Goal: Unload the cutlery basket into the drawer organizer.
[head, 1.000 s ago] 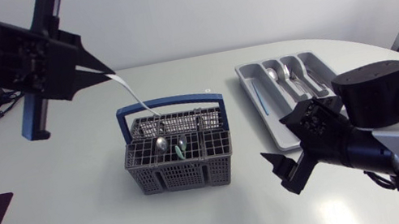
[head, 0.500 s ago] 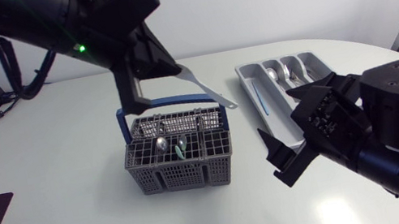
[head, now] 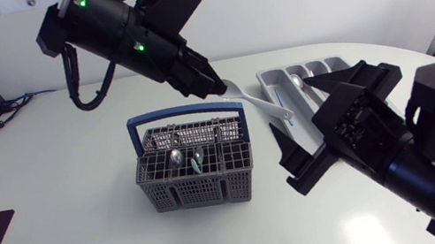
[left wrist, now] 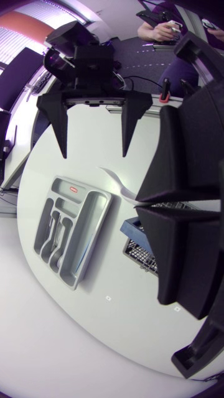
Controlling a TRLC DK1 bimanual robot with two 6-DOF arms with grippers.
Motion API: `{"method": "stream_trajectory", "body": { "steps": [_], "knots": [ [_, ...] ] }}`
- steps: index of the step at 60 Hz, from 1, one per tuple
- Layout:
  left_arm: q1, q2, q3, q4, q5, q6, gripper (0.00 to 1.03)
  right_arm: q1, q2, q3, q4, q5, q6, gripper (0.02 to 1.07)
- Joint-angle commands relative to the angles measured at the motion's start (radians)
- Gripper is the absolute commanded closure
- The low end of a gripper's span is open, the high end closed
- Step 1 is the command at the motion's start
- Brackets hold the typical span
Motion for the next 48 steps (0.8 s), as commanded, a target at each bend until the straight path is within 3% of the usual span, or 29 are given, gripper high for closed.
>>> {"method": "stream_trajectory", "body": {
  "steps": [1, 29, 44, 48],
  "knots": [
    [-0.01, 0.039, 0.044, 0.011, 0.01, -0.074, 1.0, 0.017, 0.035, 0.0, 0.043, 0.01, -0.059, 0.1],
    [-0.035, 0.094, 0.05, 0.012, 0.01, -0.123, 1.0, 0.007, 0.196, -0.03, 0.252, 0.003, -0.207, 0.17],
    [-0.033, 0.099, 0.05, 0.012, 0.01, -0.122, 1.0, -0.03, 0.239, -0.019, 0.293, -0.013, -0.245, 0.31],
    [-0.033, 0.099, 0.051, 0.012, 0.01, -0.122, 1.0, -0.033, 0.24, -0.022, 0.298, -0.016, -0.257, 0.4]
  ]
}}
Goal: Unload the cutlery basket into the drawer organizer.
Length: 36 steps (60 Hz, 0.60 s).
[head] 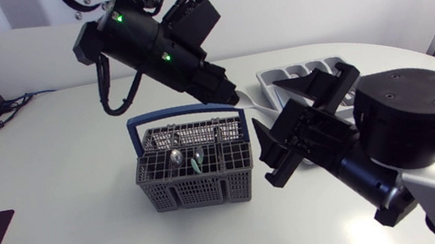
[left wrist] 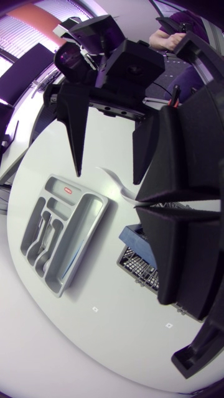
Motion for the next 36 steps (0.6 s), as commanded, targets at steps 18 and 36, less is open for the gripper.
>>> {"method": "stream_trajectory", "body": {
  "steps": [18, 36],
  "knots": [
    [-0.018, 0.017, 0.021, -0.002, 0.007, -0.025, 1.0, -0.025, 0.033, -0.023, 0.032, -0.013, -0.054, 0.57],
    [-0.026, 0.016, 0.015, -0.005, 0.007, -0.025, 1.0, -0.025, 0.047, -0.012, 0.045, -0.011, -0.067, 0.57]
  ]
}}
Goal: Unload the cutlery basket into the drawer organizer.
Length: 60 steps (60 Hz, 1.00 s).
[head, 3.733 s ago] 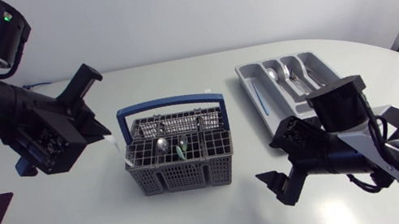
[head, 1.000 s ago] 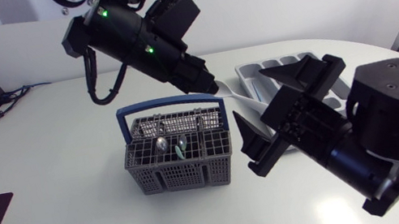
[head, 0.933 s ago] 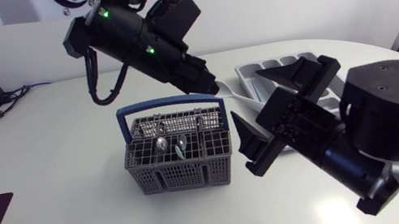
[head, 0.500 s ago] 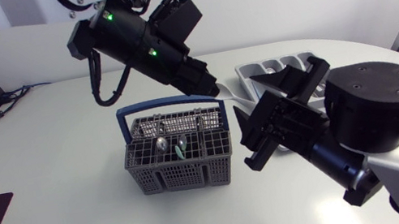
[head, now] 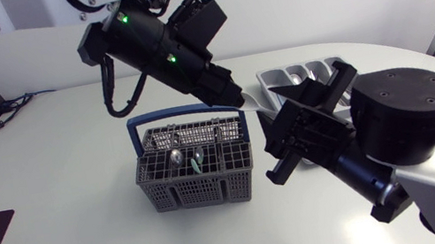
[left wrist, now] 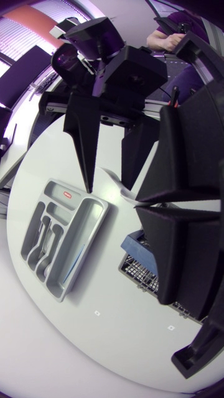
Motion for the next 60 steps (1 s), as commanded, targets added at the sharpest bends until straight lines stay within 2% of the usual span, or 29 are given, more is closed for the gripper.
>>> {"method": "stream_trajectory", "body": {
  "steps": [1, 3, 9, 25, 37, 52, 60],
  "knots": [
    [-0.007, 0.016, 0.015, -0.005, 0.007, -0.025, 1.0, -0.005, 0.023, -0.012, 0.021, 0.0, -0.023, 0.57],
    [-0.007, 0.014, 0.015, -0.005, 0.007, -0.025, 1.0, -0.005, 0.023, -0.012, 0.021, 0.0, -0.025, 0.61],
    [-0.007, 0.014, 0.012, -0.005, 0.007, -0.025, 1.0, -0.004, 0.024, -0.015, 0.021, 0.0, -0.03, 0.63],
    [-0.01, 0.014, 0.001, -0.005, 0.007, -0.028, 1.0, 0.004, 0.021, -0.02, 0.019, 0.006, -0.036, 0.74],
    [-0.017, 0.005, -0.002, -0.006, 0.007, -0.034, 1.0, 0.015, 0.0, -0.028, 0.018, 0.017, -0.046, 0.76],
    [-0.017, -0.006, -0.018, -0.006, 0.007, -0.037, 1.0, 0.041, 0.008, -0.031, 0.016, 0.029, -0.046, 0.85],
    [-0.016, -0.015, -0.02, -0.006, 0.007, -0.04, 1.0, 0.05, 0.003, -0.032, 0.011, 0.038, -0.05, 0.87]
  ]
}}
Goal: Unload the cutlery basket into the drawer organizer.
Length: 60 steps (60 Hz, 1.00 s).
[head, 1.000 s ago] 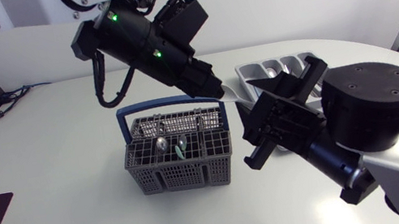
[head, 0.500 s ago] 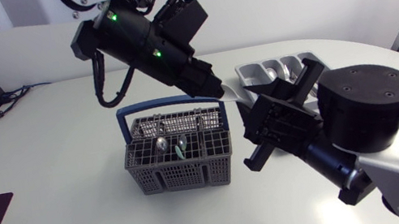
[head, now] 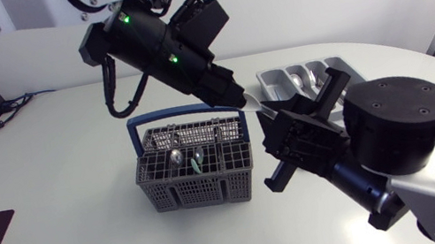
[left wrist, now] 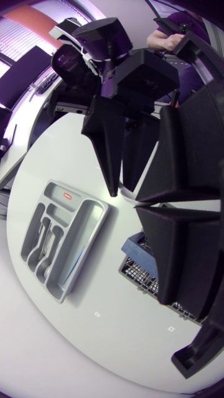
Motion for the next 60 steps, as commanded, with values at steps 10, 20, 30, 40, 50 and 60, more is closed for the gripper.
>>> {"method": "stream_trajectory", "body": {
  "steps": [10, 20, 30, 40, 50, 60],
  "knots": [
    [-0.008, -0.026, -0.025, -0.007, 0.007, -0.033, 1.0, 0.026, -0.003, -0.027, 0.01, 0.031, -0.026, 0.88],
    [-0.008, -0.029, -0.028, -0.007, 0.007, -0.031, 1.0, 0.033, 0.003, -0.03, 0.01, 0.042, -0.022, 0.9],
    [-0.009, -0.034, -0.025, -0.005, 0.007, -0.031, 1.0, 0.037, 0.006, -0.035, 0.01, 0.045, -0.019, 0.91],
    [-0.009, -0.034, -0.022, -0.007, 0.007, -0.033, 1.0, 0.037, 0.006, -0.036, 0.01, 0.046, -0.017, 0.92],
    [-0.009, -0.034, -0.011, -0.007, 0.007, -0.037, 1.0, 0.032, -0.01, -0.041, 0.007, 0.036, -0.016, 0.92],
    [-0.003, -0.031, -0.008, -0.005, 0.007, -0.042, 1.0, 0.033, -0.01, -0.049, 0.004, 0.026, 0.001, 0.92]
  ]
}}
